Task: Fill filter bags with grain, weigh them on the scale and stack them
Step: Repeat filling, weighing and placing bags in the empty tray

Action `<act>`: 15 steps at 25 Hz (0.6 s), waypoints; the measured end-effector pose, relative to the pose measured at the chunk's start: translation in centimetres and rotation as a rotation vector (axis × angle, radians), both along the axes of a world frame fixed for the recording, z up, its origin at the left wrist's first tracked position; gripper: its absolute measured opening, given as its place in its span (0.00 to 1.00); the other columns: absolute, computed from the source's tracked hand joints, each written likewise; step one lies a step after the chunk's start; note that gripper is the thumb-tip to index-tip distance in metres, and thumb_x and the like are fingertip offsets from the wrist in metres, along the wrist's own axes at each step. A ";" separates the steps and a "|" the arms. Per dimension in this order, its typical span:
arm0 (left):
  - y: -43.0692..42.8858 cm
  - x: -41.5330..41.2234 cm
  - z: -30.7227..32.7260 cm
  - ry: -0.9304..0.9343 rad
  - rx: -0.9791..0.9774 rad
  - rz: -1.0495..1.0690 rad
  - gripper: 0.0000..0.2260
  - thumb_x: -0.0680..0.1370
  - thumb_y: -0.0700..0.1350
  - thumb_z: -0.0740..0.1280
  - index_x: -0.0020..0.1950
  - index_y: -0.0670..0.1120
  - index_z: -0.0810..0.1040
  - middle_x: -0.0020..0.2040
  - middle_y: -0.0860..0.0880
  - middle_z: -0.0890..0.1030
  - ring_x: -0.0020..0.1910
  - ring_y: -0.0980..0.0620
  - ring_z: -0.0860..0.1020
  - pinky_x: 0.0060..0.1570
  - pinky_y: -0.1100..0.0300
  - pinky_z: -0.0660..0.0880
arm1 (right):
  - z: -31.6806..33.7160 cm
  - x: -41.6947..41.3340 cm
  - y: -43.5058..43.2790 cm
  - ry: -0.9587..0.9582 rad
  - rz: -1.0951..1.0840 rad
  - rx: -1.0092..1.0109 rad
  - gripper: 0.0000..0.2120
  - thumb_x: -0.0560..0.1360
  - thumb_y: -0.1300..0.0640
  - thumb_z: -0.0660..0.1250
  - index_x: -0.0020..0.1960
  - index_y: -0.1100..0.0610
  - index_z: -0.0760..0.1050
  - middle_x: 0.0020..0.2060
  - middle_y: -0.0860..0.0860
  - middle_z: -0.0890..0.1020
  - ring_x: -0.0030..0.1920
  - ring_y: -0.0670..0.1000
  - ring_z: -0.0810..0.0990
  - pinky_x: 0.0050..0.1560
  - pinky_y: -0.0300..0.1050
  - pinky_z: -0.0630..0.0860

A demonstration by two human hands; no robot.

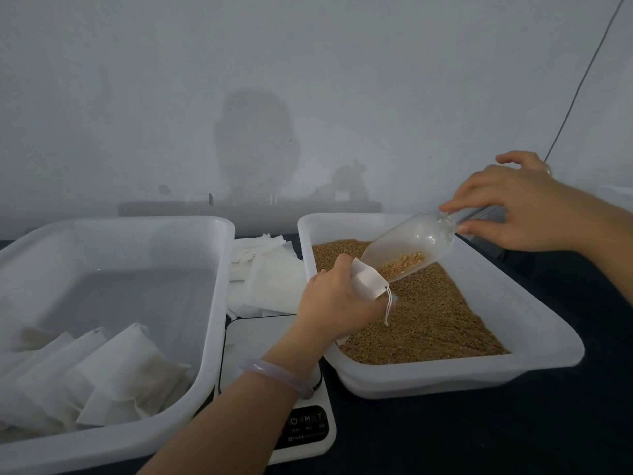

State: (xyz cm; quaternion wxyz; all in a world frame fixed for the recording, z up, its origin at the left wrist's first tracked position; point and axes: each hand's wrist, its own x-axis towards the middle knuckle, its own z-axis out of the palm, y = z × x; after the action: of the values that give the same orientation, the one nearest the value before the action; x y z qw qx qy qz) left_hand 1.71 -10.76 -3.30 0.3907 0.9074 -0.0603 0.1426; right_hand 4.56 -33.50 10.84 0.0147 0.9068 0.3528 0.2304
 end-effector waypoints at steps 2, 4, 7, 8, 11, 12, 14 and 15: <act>0.0 -0.1 0.1 0.000 -0.006 -0.004 0.26 0.67 0.62 0.72 0.53 0.49 0.67 0.49 0.50 0.79 0.49 0.46 0.77 0.46 0.53 0.75 | 0.1 -0.1 0.1 0.001 -0.002 0.003 0.13 0.71 0.55 0.72 0.56 0.48 0.80 0.49 0.42 0.79 0.51 0.43 0.72 0.70 0.46 0.45; 0.0 -0.1 0.2 -0.002 -0.016 -0.012 0.25 0.67 0.62 0.72 0.52 0.48 0.67 0.48 0.50 0.79 0.49 0.45 0.78 0.47 0.52 0.75 | 0.2 -0.1 0.2 -0.005 -0.005 0.006 0.13 0.71 0.54 0.72 0.55 0.48 0.81 0.49 0.44 0.80 0.51 0.43 0.72 0.70 0.47 0.45; 0.1 -0.2 0.3 -0.002 -0.025 -0.018 0.26 0.66 0.62 0.73 0.51 0.48 0.66 0.46 0.51 0.77 0.49 0.44 0.77 0.45 0.53 0.74 | 0.2 -0.1 0.1 -0.029 0.001 0.002 0.14 0.69 0.55 0.74 0.55 0.49 0.81 0.49 0.45 0.80 0.51 0.45 0.73 0.70 0.48 0.47; 0.1 -0.2 0.3 -0.003 -0.027 -0.019 0.26 0.66 0.62 0.73 0.51 0.48 0.66 0.45 0.52 0.76 0.49 0.44 0.77 0.44 0.53 0.73 | 0.2 0.0 0.0 -0.038 0.008 0.004 0.14 0.69 0.56 0.74 0.54 0.49 0.81 0.48 0.44 0.79 0.50 0.45 0.73 0.69 0.48 0.47; 0.1 -0.2 0.3 -0.004 -0.044 -0.022 0.25 0.67 0.61 0.73 0.51 0.48 0.66 0.43 0.53 0.75 0.48 0.44 0.77 0.42 0.54 0.71 | 0.0 0.9 -0.7 -0.018 -0.028 0.050 0.14 0.69 0.53 0.73 0.54 0.46 0.80 0.48 0.41 0.77 0.51 0.45 0.72 0.67 0.43 0.48; 0.1 -0.2 0.2 -0.001 -0.057 -0.020 0.25 0.67 0.61 0.73 0.51 0.48 0.66 0.42 0.53 0.75 0.47 0.44 0.78 0.42 0.54 0.72 | -0.2 1.4 -1.1 0.025 -0.070 0.074 0.14 0.70 0.52 0.73 0.55 0.44 0.79 0.48 0.41 0.77 0.52 0.45 0.73 0.67 0.44 0.50; 0.2 -0.1 0.1 0.001 -0.102 -0.012 0.22 0.68 0.59 0.72 0.50 0.49 0.66 0.42 0.53 0.75 0.46 0.45 0.78 0.41 0.54 0.74 | -1.6 1.9 -1.7 0.156 -0.178 0.088 0.14 0.70 0.51 0.72 0.56 0.43 0.78 0.51 0.43 0.79 0.53 0.46 0.75 0.65 0.48 0.61; 0.2 -0.1 0.1 0.001 -0.126 -0.010 0.21 0.69 0.58 0.72 0.49 0.49 0.66 0.41 0.53 0.75 0.46 0.45 0.78 0.41 0.54 0.74 | -2.8 2.0 -1.7 0.233 -0.229 0.074 0.15 0.71 0.51 0.72 0.57 0.44 0.78 0.52 0.44 0.79 0.52 0.45 0.75 0.62 0.46 0.65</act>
State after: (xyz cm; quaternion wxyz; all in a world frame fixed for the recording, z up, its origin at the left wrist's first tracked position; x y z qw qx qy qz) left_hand 1.66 -10.52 -3.21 0.4479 0.8807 -0.0557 0.1437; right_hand 6.54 -35.23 8.03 -0.0335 0.9616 0.2378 0.1332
